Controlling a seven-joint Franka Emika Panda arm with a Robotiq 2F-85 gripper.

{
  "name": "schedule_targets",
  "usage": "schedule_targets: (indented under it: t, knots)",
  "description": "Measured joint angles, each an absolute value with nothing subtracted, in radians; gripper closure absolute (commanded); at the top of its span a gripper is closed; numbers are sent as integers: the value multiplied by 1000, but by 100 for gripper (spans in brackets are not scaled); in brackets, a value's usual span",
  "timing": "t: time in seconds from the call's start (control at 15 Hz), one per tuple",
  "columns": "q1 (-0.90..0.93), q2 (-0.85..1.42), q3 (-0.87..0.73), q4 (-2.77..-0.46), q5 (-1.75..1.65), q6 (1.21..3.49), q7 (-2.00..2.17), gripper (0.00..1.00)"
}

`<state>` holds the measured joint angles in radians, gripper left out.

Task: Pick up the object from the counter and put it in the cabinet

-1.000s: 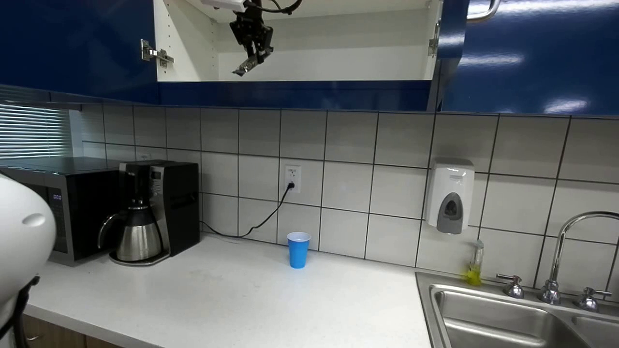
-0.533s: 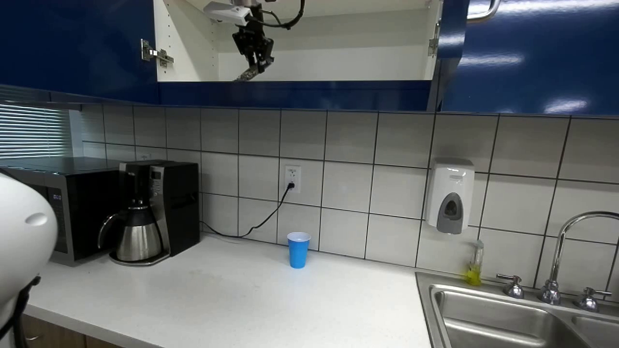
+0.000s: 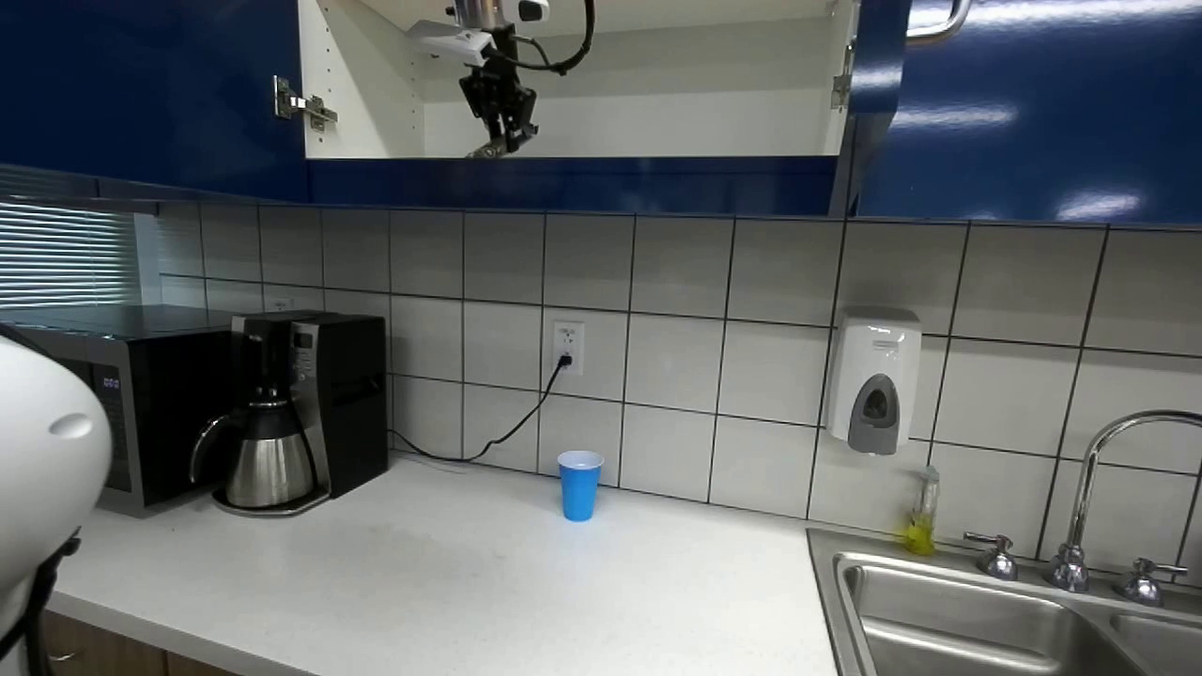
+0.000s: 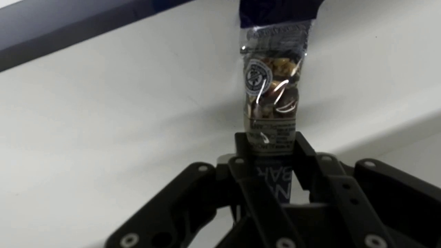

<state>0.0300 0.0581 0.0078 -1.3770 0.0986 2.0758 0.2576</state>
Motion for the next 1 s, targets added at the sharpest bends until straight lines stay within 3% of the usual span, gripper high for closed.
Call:
schedule_targets:
  t: [0.33,0.4,1.0]
  knots:
    - [30,92,7,-1367,96,2076,278,3]
    - [30,97,7,-1365,96,2076,281,0]
    - [30,104,0,-1343,96,2076,295,0]
